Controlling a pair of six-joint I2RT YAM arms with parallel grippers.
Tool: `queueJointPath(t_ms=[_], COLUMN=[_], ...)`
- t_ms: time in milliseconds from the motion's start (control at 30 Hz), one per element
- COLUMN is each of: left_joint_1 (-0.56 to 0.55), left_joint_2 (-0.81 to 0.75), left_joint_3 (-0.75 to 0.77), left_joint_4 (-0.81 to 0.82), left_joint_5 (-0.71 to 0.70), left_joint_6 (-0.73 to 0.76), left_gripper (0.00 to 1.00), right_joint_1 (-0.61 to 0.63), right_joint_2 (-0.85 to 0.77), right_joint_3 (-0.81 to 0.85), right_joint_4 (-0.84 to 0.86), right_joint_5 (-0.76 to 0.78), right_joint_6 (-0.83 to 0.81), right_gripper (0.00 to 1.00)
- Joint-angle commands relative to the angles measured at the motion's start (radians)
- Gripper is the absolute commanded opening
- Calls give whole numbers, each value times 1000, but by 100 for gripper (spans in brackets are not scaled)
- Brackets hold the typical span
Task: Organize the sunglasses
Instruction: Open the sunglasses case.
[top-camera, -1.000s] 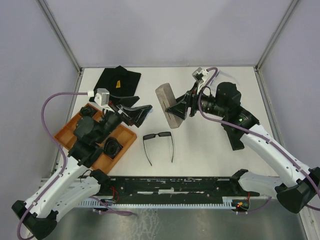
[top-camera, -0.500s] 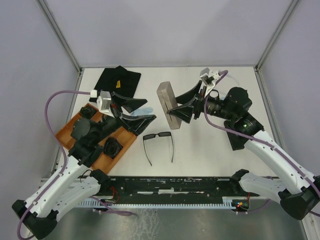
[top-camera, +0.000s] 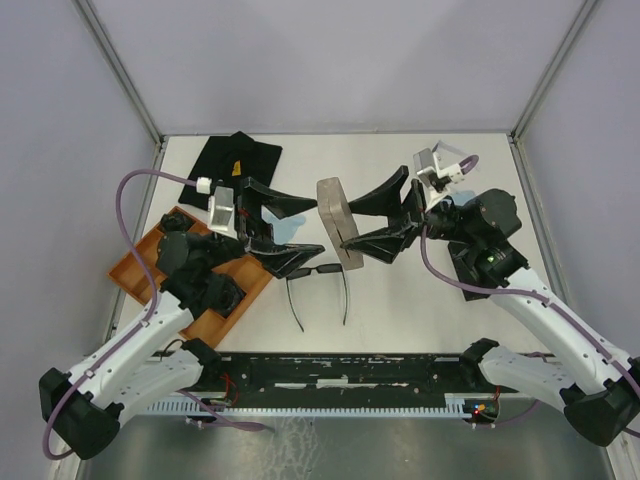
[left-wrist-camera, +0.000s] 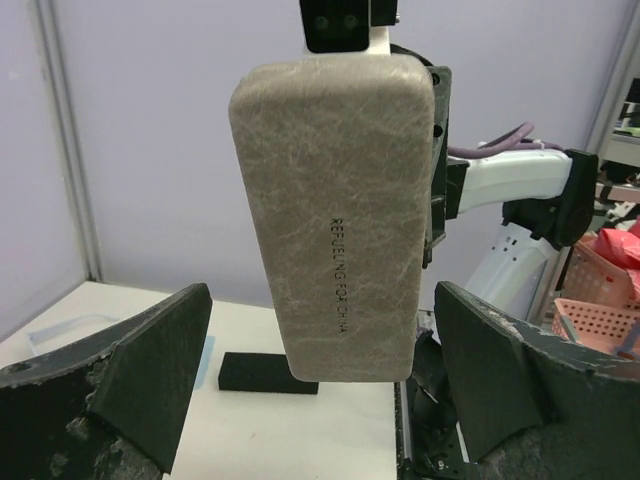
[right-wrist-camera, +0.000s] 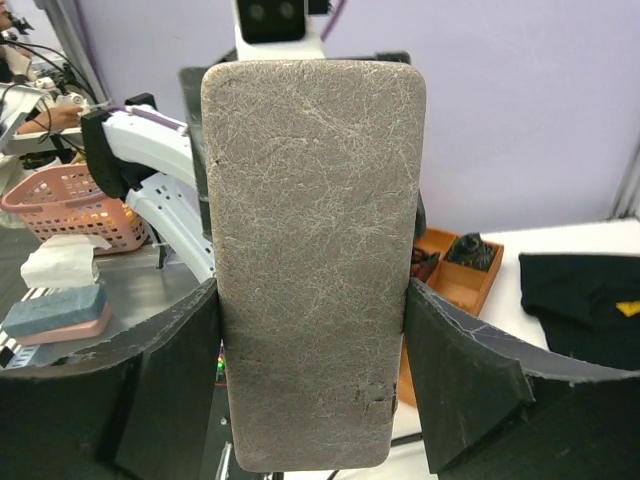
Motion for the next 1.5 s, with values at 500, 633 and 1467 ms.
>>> queueJointPath(t_ms=[500,633,1467], left_joint_1=[1,-1,-10], left_joint_2=[74,89,85], left_joint_3=[76,88,96], left_joint_4=[161,158,3], left_joint_5=[14,7,-80], left_joint_6=[-97,-106,-40], left_gripper=[99,99,42], right_joint_1=[2,7,11], right_joint_2=[47,53,5], right_joint_3=[50,65,98], right_joint_4=[160,115,-184], right_joint_5=[-75,-59,219], right_joint_6=[-1,-33,-170], right_gripper=[0,0,0])
